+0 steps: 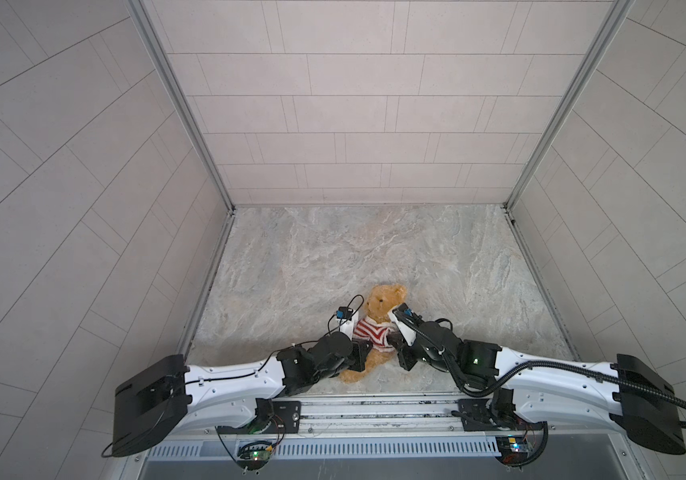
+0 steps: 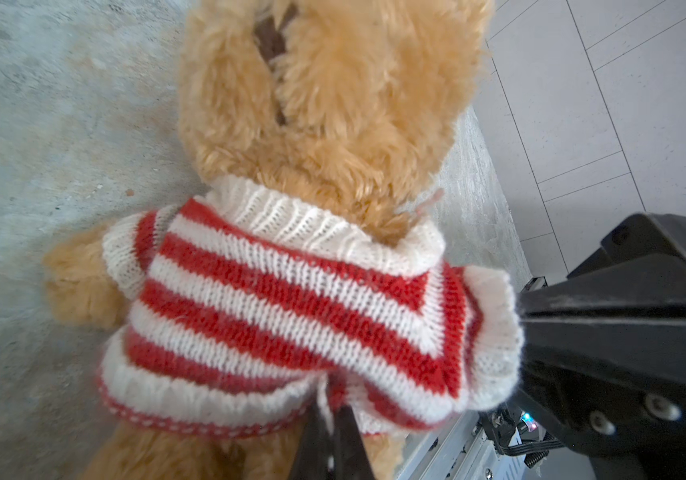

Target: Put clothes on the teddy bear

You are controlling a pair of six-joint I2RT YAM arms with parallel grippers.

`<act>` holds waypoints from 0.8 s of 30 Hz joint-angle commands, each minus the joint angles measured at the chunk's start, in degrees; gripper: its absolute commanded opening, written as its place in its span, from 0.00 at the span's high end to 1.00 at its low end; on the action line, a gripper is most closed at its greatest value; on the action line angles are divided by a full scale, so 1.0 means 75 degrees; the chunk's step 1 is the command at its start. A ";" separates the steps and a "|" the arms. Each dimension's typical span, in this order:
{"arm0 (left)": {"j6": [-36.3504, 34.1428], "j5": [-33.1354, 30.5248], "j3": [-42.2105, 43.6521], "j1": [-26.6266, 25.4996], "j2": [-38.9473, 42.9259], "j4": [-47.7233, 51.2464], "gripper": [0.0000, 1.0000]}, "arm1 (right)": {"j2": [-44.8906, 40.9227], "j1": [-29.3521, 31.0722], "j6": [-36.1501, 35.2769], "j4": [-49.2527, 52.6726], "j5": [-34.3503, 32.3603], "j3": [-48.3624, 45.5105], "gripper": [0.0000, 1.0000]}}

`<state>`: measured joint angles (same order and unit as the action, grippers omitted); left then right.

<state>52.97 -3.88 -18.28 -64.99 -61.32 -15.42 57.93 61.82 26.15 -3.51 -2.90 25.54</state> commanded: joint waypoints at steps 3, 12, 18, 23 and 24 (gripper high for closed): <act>-0.0037 -0.0116 0.0484 0.0288 0.0192 0.0492 1.00 | -0.0742 -0.0197 0.0063 0.0561 -0.0573 -0.0144 1.00; -0.0019 -0.0183 0.0735 0.0450 0.0447 0.0586 1.00 | -0.1568 -0.0356 -0.0516 0.0683 0.0612 -0.0241 1.00; -0.0122 -0.0105 0.0605 0.0451 0.0331 0.0584 1.00 | -0.1702 -0.0462 -0.0716 0.0843 0.0861 -0.0208 0.83; -0.0203 0.0063 0.0424 0.0451 0.0232 0.0543 1.00 | -0.1709 -0.0256 -0.1113 0.1277 0.0751 0.0182 0.63; -0.0215 0.0071 0.0400 0.0451 0.0231 0.0540 1.00 | -0.1742 -0.0132 -0.1213 0.1339 0.0634 0.0230 0.62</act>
<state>52.80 -3.14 -14.61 -62.11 -58.81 -15.59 45.91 59.29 19.94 4.62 3.07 24.99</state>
